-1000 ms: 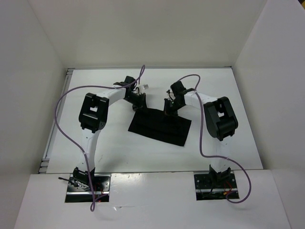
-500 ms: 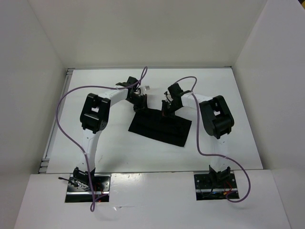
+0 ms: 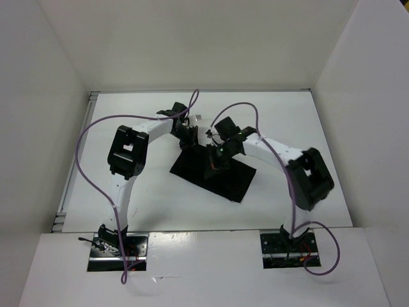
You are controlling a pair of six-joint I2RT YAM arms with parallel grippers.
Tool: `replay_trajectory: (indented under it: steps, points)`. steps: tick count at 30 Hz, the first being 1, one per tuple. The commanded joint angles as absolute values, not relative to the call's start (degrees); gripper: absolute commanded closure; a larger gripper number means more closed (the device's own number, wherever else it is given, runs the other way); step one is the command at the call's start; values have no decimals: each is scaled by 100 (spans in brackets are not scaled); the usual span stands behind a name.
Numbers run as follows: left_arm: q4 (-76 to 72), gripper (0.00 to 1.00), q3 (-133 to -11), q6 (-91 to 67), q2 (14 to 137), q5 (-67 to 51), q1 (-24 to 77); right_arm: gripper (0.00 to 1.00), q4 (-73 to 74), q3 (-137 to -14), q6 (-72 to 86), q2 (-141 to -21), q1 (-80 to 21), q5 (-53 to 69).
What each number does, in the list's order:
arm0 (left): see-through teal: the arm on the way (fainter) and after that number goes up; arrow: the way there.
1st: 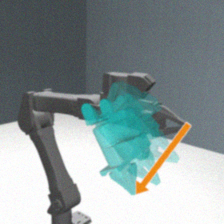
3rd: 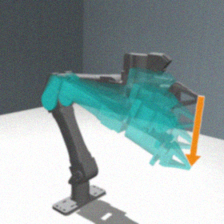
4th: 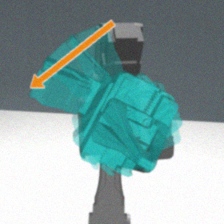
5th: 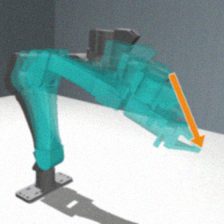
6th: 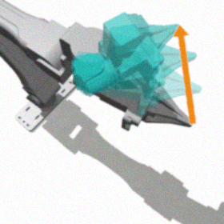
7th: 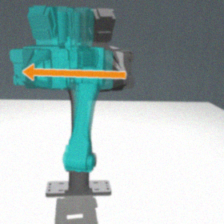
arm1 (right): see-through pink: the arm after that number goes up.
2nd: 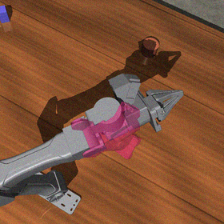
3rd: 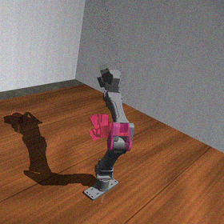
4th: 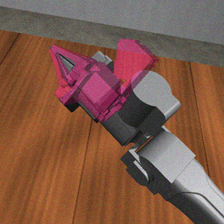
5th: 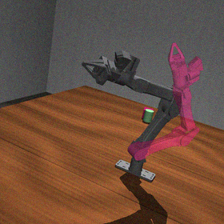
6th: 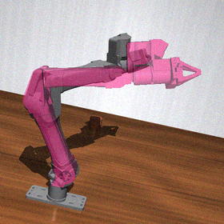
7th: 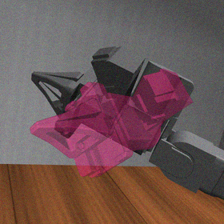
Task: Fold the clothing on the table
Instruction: Fold the skirt
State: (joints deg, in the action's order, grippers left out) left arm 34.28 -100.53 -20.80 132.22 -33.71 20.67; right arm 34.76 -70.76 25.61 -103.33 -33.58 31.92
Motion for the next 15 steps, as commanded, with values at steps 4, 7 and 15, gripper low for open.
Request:
replay_trajectory:
  steps: [4,7,15]
  points:
    - [3340,100,-10116,-2100,13115,-2672,2074,100,4113,-7189,2426,-8991,-3051,2937]
    - [3226,100,-10011,-2153,12631,-2733,2074,100,4113,-7189,2504,-9184,-2760,2376]
    - [3155,100,-9230,-2153,11813,-2427,2127,100,4095,-7014,2883,-9668,-2760,1319]
